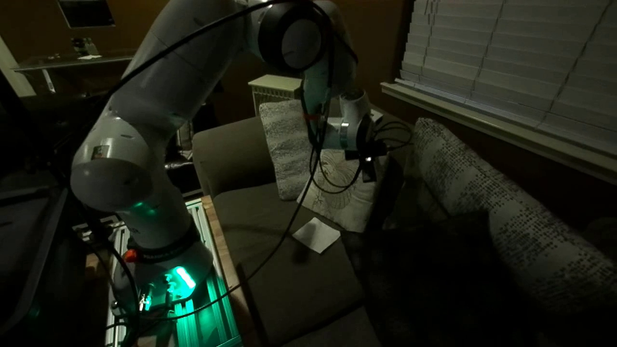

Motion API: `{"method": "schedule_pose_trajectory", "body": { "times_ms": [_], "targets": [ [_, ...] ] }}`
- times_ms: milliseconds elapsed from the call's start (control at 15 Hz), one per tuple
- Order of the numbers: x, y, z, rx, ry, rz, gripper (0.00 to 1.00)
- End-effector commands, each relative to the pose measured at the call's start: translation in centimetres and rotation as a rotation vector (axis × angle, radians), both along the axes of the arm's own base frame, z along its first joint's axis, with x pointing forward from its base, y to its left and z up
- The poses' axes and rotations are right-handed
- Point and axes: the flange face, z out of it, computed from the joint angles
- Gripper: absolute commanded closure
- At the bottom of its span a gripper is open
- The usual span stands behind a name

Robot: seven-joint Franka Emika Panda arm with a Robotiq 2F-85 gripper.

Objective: Put the remote control on the backrest of the sofa.

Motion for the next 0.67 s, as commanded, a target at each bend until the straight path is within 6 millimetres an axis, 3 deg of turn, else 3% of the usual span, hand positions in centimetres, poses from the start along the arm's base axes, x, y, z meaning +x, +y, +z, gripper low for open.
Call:
{"method": "schedule_pose_trajectory", "body": {
  "times_ms": [0, 133, 200, 267, 400, 600],
  "targets": [
    [1.5, -1.0, 1.8, 0.004, -0.028, -0.011, 0.47],
    [3.4, -2.4, 4.2, 0.005, -0.069, -0.025, 0.47],
    [3.7, -2.5, 4.5, 0.004, -0.073, -0.027, 0.72],
    [3.3, -1.7, 3.8, 0.047, -0.049, -0.073, 0.72],
    [4.6, -0.9, 4.7, 0.054, -0.044, -0.137, 0.72],
    [6.5, 1.2, 7.2, 0.054, -0.095, -0.071, 0.72]
  ]
}}
